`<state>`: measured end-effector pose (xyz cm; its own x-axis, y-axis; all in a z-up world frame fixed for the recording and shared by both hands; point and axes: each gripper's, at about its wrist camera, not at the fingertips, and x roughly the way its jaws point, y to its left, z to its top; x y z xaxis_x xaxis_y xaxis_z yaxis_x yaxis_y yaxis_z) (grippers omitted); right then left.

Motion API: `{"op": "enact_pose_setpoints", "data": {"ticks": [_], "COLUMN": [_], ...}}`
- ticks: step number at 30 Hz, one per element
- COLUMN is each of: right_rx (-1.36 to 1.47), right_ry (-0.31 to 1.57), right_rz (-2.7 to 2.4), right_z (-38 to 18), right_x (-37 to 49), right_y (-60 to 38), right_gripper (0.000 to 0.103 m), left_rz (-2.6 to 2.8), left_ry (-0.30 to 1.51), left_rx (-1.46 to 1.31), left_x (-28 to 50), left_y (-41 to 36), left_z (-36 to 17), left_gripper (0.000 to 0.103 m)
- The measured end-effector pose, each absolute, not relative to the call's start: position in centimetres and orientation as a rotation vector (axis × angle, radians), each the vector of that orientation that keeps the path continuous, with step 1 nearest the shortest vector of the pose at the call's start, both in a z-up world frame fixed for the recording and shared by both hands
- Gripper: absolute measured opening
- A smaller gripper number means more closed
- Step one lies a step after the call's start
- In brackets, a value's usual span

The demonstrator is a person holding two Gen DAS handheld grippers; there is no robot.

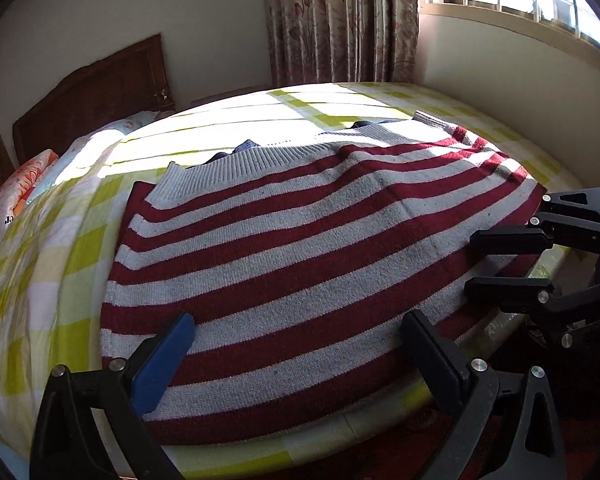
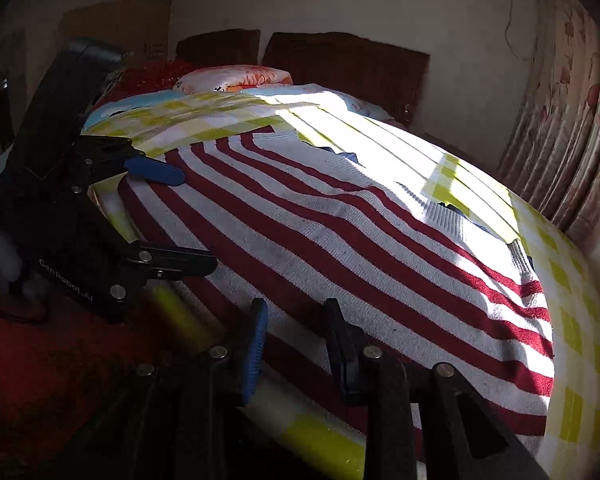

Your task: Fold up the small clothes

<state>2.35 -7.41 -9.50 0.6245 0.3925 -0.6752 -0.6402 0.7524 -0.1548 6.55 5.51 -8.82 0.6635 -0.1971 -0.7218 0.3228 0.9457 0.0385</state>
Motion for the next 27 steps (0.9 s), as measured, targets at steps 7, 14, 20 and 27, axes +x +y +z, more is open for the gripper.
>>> {"op": "enact_pose_setpoints", "data": {"ticks": [7,14,20,27], "right_rx": [-0.254,-0.171,-0.402,-0.340], "right_ry": [0.699,0.700,0.647,0.681], "right_rz": [0.525,0.435,0.597,0.602], "right_z": [-9.8,-9.3,-10.0,-10.1], "right_x": [2.6,2.5,0.2,0.6], "right_y": [-14.6,-17.5,-11.3,-13.3], "right_gripper": [0.029,0.030,0.030,0.033], "left_rz": [-0.248,-0.265,-0.294,-0.298], "left_ry": [0.794,0.777,0.779,0.795], "left_rx": [0.115,0.163,0.230,0.182], "left_x": [5.9,5.0,5.2,5.4], "left_y": [8.7,7.2,5.5,6.5], "left_z": [-9.0,-8.2,-8.7,-8.8], "left_gripper": [0.103,0.103,0.103,0.103]}}
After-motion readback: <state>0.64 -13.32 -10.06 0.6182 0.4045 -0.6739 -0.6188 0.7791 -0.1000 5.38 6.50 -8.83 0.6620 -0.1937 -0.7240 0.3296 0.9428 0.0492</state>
